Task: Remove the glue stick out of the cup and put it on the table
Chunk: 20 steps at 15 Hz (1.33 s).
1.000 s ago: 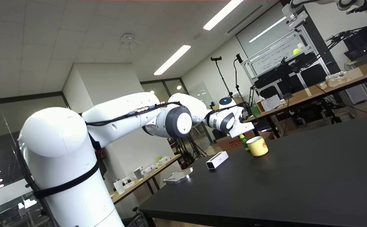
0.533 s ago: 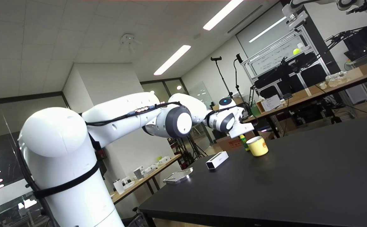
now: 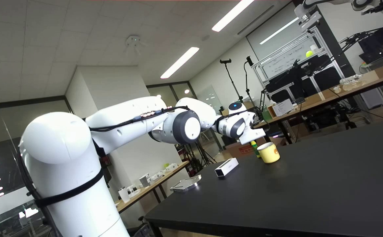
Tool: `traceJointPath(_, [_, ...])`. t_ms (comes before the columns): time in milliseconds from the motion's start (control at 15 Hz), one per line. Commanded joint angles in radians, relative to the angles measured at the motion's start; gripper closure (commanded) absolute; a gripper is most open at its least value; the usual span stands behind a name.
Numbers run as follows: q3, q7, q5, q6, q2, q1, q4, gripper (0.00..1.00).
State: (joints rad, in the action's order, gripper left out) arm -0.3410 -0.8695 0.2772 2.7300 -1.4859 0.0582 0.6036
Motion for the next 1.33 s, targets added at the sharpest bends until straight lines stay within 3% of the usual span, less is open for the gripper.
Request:
traceJointPath(0, [-0.003, 0.008, -0.01, -0.002, 0.0, 0.0, -0.003, 0.66])
traceJointPath(200, [-0.003, 0.008, -0.01, -0.002, 0.0, 0.0, -0.003, 0.66])
traceJointPath(267, [-0.007, 0.006, -0.008, -0.007, 0.0, 0.001, -0.002, 0.91])
traceJointPath(933, [-0.013, 0.002, 0.0, 0.021, 0.0, 0.005, 0.018, 0.91])
traceJointPath(1000, [-0.013, 0.001, -0.001, 0.018, 0.0, 0.005, 0.018, 0.41])
traceJointPath(1067, [-0.012, 0.002, -0.001, 0.019, 0.0, 0.004, 0.017, 0.41])
traceJointPath(1267, [-0.014, 0.002, -0.002, 0.017, 0.0, 0.006, 0.023, 0.2])
